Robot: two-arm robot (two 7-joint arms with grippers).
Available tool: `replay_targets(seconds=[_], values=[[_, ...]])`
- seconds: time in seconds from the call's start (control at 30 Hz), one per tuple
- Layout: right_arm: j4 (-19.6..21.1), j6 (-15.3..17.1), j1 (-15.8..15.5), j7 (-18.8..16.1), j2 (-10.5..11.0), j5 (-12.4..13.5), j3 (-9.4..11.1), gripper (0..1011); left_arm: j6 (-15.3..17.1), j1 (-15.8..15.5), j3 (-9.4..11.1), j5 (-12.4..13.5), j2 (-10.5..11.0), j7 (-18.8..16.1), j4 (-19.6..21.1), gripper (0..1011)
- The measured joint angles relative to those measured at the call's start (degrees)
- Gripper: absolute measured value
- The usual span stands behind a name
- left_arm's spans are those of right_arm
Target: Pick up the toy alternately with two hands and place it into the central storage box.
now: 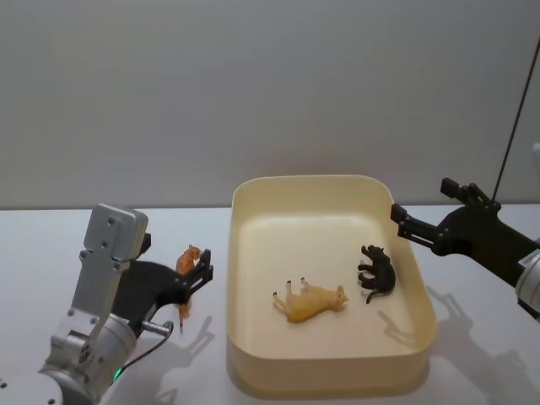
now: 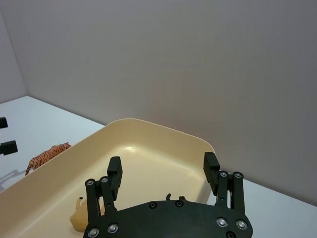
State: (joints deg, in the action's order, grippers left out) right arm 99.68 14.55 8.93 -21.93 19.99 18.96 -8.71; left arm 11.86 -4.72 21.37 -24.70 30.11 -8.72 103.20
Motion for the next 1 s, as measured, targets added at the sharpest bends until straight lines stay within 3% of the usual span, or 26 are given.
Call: replay_targets(seconds=[0.3,0.63,1.0], values=[[0.1,0.0,-0.1,0.0,0.1,0.1,0.1,1001,3.5,-0.9,-1.2,-2.2,1.0,5.4,-2.6,1001],[0.2,0.0,-0.1,0.0,0.2,0.2,0.1,1001,6.1,-1.8,-2.0,-2.5,1.0,6.3,-5.1,1001],[0.2,0.0,-0.2,0.0,0.2,0.2,0.1,1001,7.1,-4.5,-2.3,-1.3,-0.7,7.5,-10.4,1001]])
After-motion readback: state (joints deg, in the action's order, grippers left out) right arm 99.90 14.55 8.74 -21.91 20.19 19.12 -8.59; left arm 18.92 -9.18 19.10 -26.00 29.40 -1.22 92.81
